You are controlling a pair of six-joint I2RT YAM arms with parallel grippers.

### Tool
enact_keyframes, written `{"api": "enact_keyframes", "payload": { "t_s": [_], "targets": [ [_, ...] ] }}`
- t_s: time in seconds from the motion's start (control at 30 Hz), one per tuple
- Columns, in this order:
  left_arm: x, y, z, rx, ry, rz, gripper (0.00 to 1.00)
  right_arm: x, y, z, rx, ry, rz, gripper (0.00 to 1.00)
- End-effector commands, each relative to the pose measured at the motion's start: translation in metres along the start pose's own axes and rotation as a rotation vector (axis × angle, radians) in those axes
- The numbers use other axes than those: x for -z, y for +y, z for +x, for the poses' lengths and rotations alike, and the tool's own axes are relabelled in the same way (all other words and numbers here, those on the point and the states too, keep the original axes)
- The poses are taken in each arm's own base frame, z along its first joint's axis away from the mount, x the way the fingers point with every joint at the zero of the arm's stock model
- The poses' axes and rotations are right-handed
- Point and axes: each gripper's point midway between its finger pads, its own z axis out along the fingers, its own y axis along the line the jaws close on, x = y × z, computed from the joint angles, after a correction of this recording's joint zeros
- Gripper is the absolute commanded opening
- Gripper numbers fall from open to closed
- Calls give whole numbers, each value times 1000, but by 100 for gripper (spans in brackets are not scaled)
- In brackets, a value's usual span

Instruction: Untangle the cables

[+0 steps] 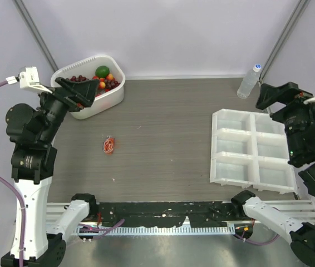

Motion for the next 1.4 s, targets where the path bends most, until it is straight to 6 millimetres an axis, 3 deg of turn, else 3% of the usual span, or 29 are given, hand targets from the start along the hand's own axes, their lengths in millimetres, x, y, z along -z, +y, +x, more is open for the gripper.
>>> {"api": "enact_keyframes", "payload": {
  "t_s": [0.0,0.17,0.27,0.4,0.5,0.53,0.6,0.63,0.67,0.77,0.8,0.97,1.07,1.2,1.3,1.37],
  "targets": [
    [8,95,69,42,207,-422,100,-27,-2,29,66,72,101,99],
    [39,167,149,99,443,-747,100,-43,-15,75,185,184,206,99],
    [60,204,185,77,523,-896,100,-47,-16,124,250,313,196,100],
    [97,251,194,7,510,-1186,100,-56,1,201,235,524,146,99],
    [113,278,196,27,442,-1316,99,-44,53,258,146,676,-87,99],
    [117,285,203,49,442,-1342,100,-40,87,261,85,651,-202,100],
    [118,294,223,123,476,-1353,100,-23,131,278,35,662,-352,99],
    [116,301,233,183,494,-1350,100,-14,143,290,35,682,-397,99],
    [107,302,248,231,534,-1310,100,-6,166,298,23,686,-458,99],
    [79,299,293,369,697,-1179,100,13,202,322,52,713,-550,99],
    [78,302,303,403,727,-1195,100,23,213,335,76,736,-582,99],
    [37,296,346,527,818,-997,95,43,237,346,81,739,-681,99],
    [31,278,379,564,928,-926,81,47,238,335,37,711,-707,100],
    [31,239,415,496,995,-829,56,40,222,326,24,666,-643,99],
    [31,204,435,504,1033,-715,27,34,204,331,66,663,-563,97],
    [34,182,442,507,1053,-639,18,28,187,336,103,663,-481,96]
  ]
}}
